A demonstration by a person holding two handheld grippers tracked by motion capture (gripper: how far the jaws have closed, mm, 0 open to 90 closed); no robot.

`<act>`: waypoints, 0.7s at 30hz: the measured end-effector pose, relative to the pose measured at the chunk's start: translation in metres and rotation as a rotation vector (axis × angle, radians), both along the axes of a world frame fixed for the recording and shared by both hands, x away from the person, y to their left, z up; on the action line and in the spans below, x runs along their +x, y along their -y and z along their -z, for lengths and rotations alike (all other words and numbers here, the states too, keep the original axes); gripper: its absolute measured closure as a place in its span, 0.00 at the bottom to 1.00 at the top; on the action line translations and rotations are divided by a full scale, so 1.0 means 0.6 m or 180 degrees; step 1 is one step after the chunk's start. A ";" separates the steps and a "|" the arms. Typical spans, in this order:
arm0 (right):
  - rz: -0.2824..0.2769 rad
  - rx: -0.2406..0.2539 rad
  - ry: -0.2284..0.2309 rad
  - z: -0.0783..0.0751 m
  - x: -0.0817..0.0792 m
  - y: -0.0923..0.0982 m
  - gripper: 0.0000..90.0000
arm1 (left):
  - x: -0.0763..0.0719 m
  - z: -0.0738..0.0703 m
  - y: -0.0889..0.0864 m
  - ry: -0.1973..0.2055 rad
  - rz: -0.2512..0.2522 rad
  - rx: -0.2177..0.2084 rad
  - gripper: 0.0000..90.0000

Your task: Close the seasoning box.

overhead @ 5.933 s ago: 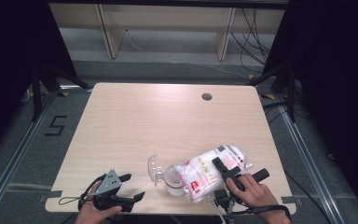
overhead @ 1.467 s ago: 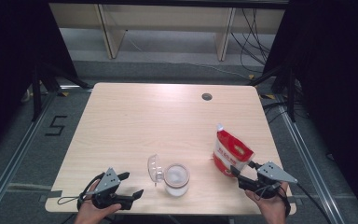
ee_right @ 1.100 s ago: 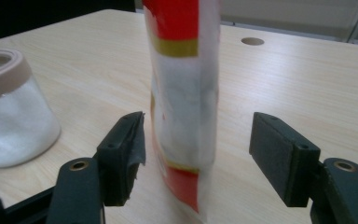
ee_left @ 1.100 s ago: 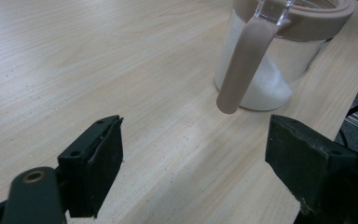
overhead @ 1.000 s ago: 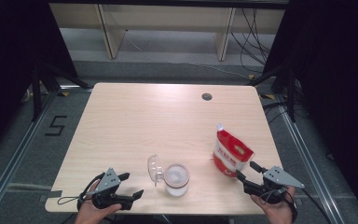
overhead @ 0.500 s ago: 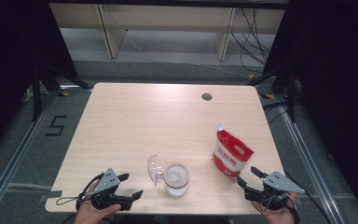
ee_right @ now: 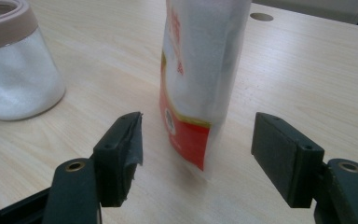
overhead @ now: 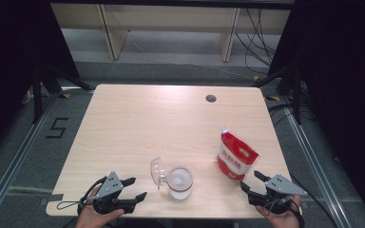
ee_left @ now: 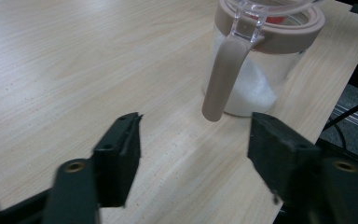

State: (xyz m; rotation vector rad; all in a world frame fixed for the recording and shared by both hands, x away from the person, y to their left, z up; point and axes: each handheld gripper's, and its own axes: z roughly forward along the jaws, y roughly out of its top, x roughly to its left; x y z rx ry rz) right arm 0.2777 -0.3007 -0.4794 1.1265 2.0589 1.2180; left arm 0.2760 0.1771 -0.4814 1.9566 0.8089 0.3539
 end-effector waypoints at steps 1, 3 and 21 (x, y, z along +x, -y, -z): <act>-0.0023 -0.0040 0.0052 0.001 0.002 0.000 0.38 | -0.002 0.000 0.001 0.0034 -0.0007 -0.0016 0.49; 0.0020 0.0010 -0.0085 0.000 -0.003 -0.005 0.38 | -0.008 -0.003 0.000 0.0085 0.0028 -0.0001 0.62; -0.0064 -0.0085 0.0010 0.000 -0.003 -0.008 0.38 | -0.013 -0.034 0.030 0.0150 0.0146 -0.0108 0.99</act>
